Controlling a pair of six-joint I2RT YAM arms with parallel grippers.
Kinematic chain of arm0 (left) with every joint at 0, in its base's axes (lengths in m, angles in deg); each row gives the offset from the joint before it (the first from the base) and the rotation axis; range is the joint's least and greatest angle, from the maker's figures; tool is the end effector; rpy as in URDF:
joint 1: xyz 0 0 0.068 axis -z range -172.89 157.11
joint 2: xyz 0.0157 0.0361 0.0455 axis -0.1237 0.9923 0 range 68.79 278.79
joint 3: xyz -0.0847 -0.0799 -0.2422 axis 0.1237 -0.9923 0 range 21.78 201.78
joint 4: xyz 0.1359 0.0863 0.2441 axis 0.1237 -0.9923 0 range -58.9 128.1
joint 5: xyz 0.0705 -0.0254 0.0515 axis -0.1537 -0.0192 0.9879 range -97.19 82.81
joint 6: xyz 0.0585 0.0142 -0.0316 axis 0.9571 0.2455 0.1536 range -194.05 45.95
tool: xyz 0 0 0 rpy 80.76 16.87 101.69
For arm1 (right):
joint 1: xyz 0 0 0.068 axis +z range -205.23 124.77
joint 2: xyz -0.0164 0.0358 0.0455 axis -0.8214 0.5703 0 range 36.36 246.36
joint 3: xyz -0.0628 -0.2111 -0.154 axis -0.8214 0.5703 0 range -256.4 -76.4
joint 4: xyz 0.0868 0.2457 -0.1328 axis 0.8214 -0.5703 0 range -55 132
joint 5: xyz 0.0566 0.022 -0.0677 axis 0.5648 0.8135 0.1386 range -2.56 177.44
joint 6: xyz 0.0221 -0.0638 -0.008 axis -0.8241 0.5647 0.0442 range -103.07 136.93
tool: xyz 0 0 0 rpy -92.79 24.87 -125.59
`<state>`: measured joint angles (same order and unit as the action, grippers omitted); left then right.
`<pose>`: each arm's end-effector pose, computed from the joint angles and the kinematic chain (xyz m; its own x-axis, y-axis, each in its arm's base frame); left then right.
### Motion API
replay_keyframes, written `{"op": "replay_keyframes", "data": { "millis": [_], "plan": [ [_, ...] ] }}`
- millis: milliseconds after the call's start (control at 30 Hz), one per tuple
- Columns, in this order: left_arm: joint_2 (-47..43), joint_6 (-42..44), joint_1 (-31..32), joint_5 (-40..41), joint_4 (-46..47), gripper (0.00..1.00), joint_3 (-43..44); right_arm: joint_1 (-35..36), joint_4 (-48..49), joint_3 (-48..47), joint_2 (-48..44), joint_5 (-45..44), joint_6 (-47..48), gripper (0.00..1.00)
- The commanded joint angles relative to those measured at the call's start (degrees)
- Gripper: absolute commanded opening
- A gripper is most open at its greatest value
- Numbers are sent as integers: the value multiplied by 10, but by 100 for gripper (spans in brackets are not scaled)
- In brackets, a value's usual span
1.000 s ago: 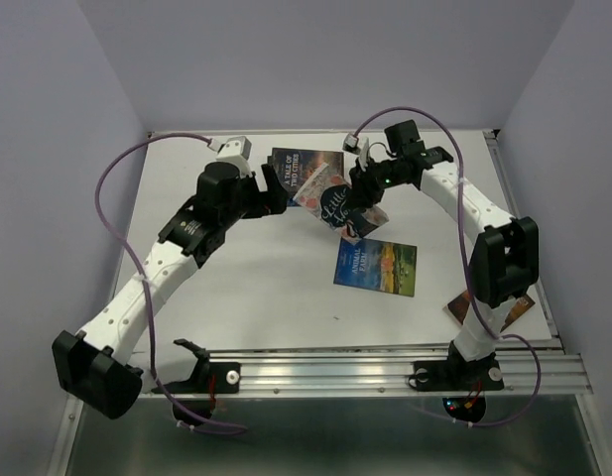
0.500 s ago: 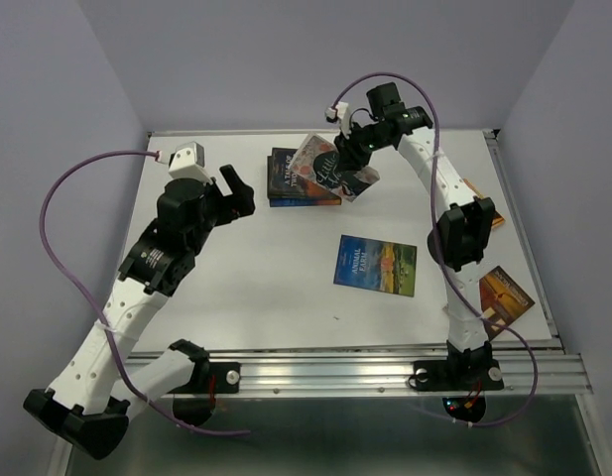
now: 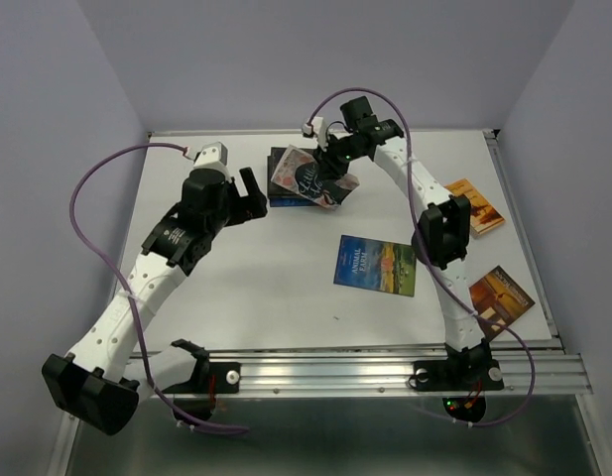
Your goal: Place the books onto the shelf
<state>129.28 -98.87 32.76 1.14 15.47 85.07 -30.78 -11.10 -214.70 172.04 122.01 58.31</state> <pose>0.2621 -0.1171 0.3697 -0.4059 -0.2659 -0.8744 0.1488 0.9248 -0.3503 0.4938 0.2584 0.2758 -0.0841 -0.6363 -0.7669 -0.9666 0.2392 -0.0924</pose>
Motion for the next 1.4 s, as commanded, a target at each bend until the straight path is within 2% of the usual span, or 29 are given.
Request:
{"op": "replay_keyframes", "data": {
  "millis": [0, 167, 400, 433, 567, 733, 833, 1033, 1133, 1267, 1300, 1367],
  "plan": [
    [10, 11, -8, -25, 15, 99, -9, -5, 119, -37, 25, -32, -7, 5],
    [26, 10, -17, -59, 28, 99, -19, -5, 157, -44, 36, -14, -45, 6],
    [27, 13, -30, -78, 40, 99, -30, -5, 202, -22, -15, 87, -138, 6],
    [24, 12, -31, -80, 43, 99, -33, -5, 224, -11, -36, 79, -201, 7],
    [24, 12, -44, -104, 54, 99, -38, -5, 283, -14, -37, 33, -340, 6],
    [33, 16, -59, -117, 52, 99, -35, -11, 309, -51, 8, -13, -409, 9],
    [38, 15, -64, -124, 53, 99, -35, -22, 317, -61, 35, 6, -446, 10],
    [58, 12, -77, -145, 58, 99, -35, -47, 366, -46, 64, 34, -512, 24],
    [67, 10, -81, -154, 59, 99, -34, -52, 377, -52, 86, 54, -530, 25],
    [76, 4, -83, -162, 65, 99, -32, -63, 382, -54, 113, 75, -554, 34],
    [78, 1, -84, -163, 71, 99, -31, -63, 381, -51, 120, 75, -554, 36],
    [82, -3, -84, -165, 74, 99, -28, -63, 380, -49, 123, 77, -554, 51]
  ]
}}
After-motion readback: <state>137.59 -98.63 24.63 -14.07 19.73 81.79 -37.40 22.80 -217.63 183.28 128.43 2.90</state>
